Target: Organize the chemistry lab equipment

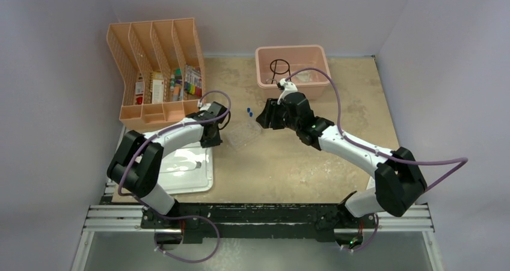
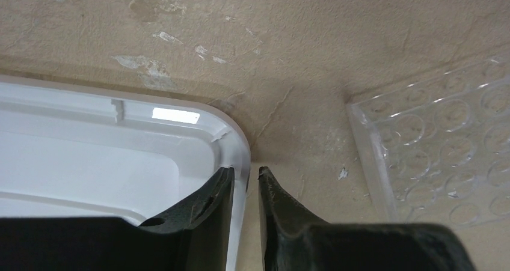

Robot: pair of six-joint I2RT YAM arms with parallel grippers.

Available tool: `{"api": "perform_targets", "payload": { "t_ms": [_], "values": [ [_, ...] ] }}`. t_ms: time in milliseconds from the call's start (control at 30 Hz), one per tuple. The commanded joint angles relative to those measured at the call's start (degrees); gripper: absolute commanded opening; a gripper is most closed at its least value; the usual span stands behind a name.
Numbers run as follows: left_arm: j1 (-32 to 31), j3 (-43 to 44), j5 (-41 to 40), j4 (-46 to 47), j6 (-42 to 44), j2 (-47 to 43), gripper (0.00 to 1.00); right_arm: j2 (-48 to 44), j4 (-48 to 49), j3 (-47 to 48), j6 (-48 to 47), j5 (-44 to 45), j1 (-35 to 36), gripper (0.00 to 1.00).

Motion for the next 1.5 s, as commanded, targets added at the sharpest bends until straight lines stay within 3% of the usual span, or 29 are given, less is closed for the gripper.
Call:
{"api": "perform_targets", "payload": {
  "t_ms": [0, 233, 400, 500, 867, 1000, 1067, 1467],
  "values": [
    [-0.28, 1.26, -1.61, 1.62, 0.87, 1.28, 0.23, -1.69, 2.65, -0.33, 0.25, -0.3, 0.3, 0.52],
    [-0.28, 1.23, -1.39, 2.78, 1.14, 3.35, 0.11, -1.81, 2.22, -0.36, 0.16, -0.43, 0.26, 0.52],
    [-0.27, 3.07, -3.17, 1.38, 1.14, 3.23, 0.24, -2.0, 2.28, -0.36, 0.11, -0.35, 0.26, 0.52],
    [-0.28, 4.13, -4.74, 1.03, 1.32, 2.87, 0.26, -1.83, 2.31, -0.26, 0.13, -0.37, 0.26, 0.52],
    [-0.28, 3.76, -6.25, 2.28, 0.04, 7.36, 0.19, -2.48, 1.67, -0.27, -0.2, -0.32, 0.26, 0.52],
    [-0.28, 3.94, -6.97, 2.39, -0.1, 6.64, 0.07, -2.67, 1.43, -0.19, -0.26, -0.28, 0.26, 0.52],
    [-0.28, 4.04, -7.45, 2.01, -0.17, 5.11, 0.0, -2.95, 1.12, -0.22, -0.27, -0.46, 0.26, 0.52],
    [-0.28, 6.52, -10.06, -10.96, -4.87, -20.74, 0.0, -5.98, -1.19, 0.14, -0.82, 0.96, 0.26, 0.52]
  ]
}}
